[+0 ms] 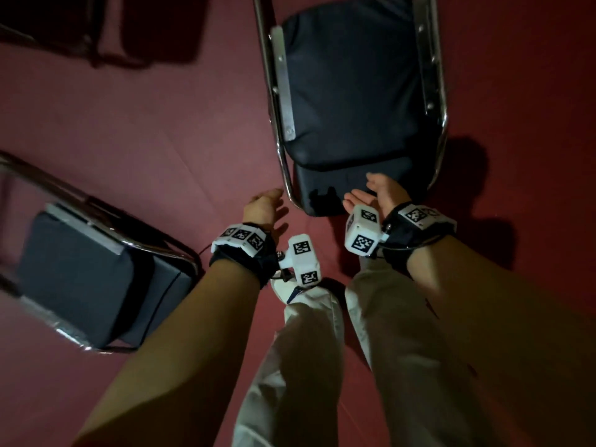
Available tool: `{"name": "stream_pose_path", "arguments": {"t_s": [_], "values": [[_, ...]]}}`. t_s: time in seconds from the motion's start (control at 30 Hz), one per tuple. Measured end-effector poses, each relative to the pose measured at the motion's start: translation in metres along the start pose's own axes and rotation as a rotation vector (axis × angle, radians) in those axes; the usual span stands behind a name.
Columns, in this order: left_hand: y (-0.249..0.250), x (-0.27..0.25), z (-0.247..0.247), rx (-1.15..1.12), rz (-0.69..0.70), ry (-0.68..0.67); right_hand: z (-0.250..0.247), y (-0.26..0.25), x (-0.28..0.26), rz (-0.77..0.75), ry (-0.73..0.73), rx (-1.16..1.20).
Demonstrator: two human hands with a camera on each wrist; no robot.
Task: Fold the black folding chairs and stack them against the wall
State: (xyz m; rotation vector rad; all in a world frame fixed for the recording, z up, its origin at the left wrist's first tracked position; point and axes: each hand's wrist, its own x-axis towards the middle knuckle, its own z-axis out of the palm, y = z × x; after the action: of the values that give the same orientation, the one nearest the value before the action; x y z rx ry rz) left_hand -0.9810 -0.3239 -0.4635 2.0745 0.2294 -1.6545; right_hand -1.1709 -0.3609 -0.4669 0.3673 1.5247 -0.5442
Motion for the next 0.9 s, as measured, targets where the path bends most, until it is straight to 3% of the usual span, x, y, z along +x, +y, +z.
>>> {"name": "stream_pose_path", "arguments": {"t_s": [0.23,0.43,0.6,0.77,0.9], "values": [[0.077,-0.166,-0.039,-0.14,0.087,0.027,0.028,-0.044,-0.168,-0.04,-0.117,-0.051],[0.153,-0.336,-0.087,-0.309,0.271,0.068,0.046,-0.08,-0.328,-0.12,-0.229,-0.092],[0.176,-0.453,-0.121,-0.502,0.454,0.044,0.08,-0.091,-0.449,-0.178,-0.367,-0.147],[0.185,-0.52,-0.17,-0.669,0.592,0.042,0.134,-0.087,-0.54,-0.29,-0.537,-0.317],[0.197,-0.541,-0.217,-0.752,0.652,0.115,0.188,-0.081,-0.588,-0.376,-0.627,-0.379]]}}
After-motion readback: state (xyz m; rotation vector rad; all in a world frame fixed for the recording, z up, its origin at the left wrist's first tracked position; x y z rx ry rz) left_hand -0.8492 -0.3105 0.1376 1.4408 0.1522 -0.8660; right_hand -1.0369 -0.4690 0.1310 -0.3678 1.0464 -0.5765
